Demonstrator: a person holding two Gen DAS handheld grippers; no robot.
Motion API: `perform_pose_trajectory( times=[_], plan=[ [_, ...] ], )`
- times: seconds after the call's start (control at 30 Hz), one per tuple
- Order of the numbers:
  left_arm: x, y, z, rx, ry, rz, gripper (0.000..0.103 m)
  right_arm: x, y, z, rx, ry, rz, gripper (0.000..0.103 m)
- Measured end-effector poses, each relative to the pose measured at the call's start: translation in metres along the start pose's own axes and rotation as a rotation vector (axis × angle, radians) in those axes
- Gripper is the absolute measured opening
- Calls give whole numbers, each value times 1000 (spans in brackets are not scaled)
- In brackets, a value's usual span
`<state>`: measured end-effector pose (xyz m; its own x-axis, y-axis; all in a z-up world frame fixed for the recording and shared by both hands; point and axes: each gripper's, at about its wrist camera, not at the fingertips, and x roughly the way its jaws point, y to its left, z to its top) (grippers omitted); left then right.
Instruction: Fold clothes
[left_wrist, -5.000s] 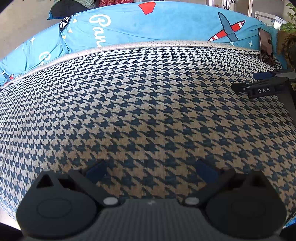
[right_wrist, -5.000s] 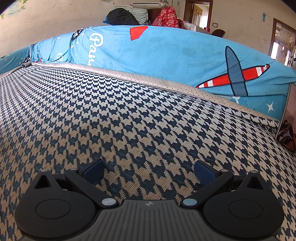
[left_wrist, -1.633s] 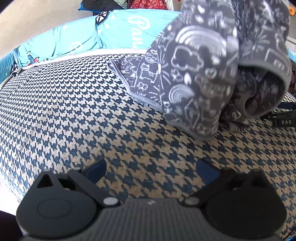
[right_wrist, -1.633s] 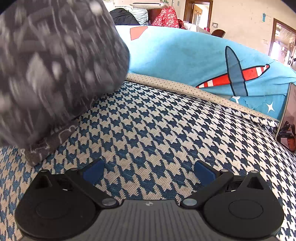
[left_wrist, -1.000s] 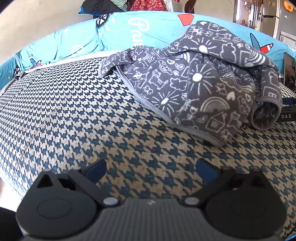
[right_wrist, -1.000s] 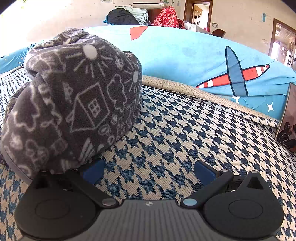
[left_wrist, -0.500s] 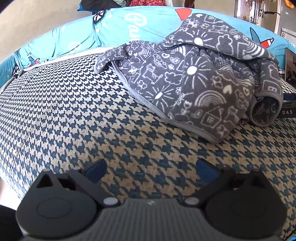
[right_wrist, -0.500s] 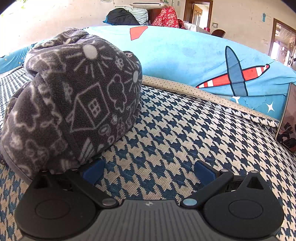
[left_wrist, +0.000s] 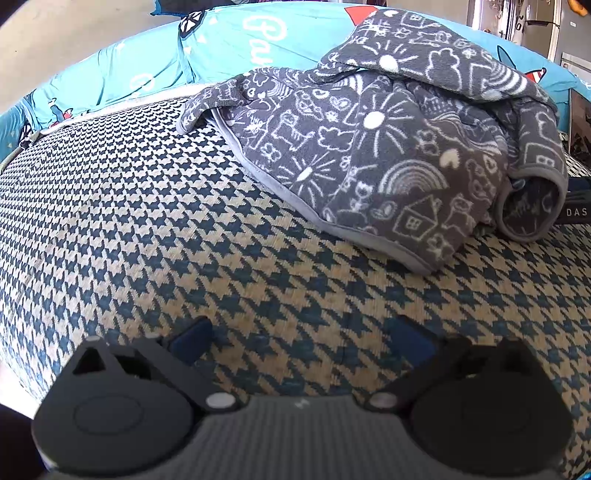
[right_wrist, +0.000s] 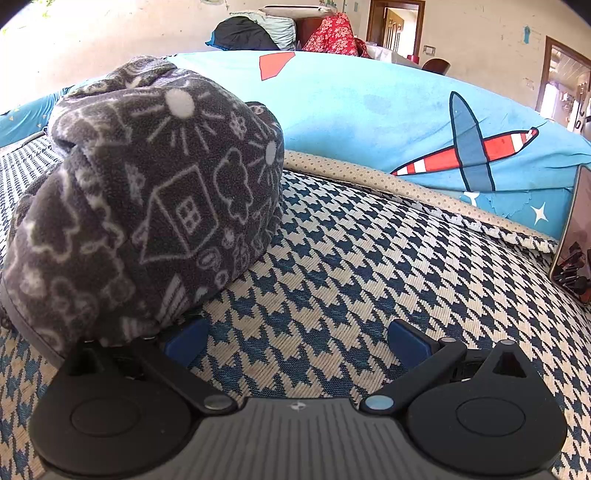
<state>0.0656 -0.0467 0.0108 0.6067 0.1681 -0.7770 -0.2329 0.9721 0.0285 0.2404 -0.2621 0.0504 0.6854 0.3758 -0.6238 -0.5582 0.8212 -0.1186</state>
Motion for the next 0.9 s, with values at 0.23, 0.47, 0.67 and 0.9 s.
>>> perform_pose_trajectory(
  times=[0.23, 0.47, 0.67, 0.9],
  plan=[
    [1, 1, -2, 13, -33, -8, 103, -9, 8, 0, 67, 29, -56, 103],
    [1, 1, -6, 29, -65, -18, 103, -33, 25, -12, 139, 94, -137, 103],
    [-1, 4, -10, 36, -83, -30, 103, -54, 41, -25, 213, 168, -206, 103],
    [-4, 5, -13, 30, -82, -40, 103, -82, 65, -44, 275, 216, -250, 103]
  ],
)
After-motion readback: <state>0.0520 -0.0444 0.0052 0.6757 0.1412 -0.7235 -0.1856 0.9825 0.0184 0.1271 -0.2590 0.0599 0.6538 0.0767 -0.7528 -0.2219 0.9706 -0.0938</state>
